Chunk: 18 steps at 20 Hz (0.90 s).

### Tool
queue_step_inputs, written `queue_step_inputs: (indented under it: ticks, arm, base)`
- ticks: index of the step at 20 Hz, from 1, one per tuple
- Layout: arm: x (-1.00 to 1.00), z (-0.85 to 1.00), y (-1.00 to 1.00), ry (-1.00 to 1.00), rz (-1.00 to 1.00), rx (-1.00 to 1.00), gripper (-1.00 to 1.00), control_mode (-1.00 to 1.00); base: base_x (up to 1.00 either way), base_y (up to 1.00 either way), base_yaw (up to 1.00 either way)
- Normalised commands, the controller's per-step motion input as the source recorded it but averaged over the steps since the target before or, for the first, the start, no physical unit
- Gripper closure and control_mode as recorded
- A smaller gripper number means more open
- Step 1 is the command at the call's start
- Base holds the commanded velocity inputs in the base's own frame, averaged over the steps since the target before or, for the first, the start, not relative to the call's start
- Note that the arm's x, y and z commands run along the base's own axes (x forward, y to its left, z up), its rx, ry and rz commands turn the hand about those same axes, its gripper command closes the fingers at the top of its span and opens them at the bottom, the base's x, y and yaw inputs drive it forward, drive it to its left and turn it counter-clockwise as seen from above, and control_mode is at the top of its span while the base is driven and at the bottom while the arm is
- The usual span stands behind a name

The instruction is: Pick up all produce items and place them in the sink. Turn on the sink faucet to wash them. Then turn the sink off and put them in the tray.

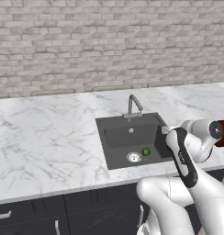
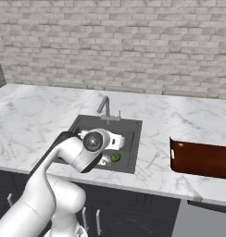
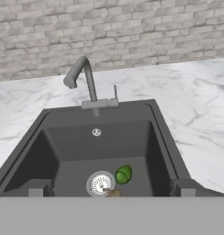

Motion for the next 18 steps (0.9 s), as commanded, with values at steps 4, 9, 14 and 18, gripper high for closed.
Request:
queue_step_inputs:
  ticks: [4,9,14,18]
  arm:
    - [0.02,0.0,-0.05,0.0,0.0,0.0,-1.0,-1.0]
    - [0.1,0.0,-0.04,0.0,0.0,0.0,-1.0,-1.0]
    - [0.37,0.0,0.0,0.01,0.0,0.0,-1.0,-1.0]
    - [0.43,0.0,0.0,0.0,0.03,0.0,-1.0,-1.0]
  base:
    - [0.0,0.0,0.0]
    - [0.0,0.0,0.0]
    - [0.0,0.0,0.0]
    - [0.0,0.0,0.0]
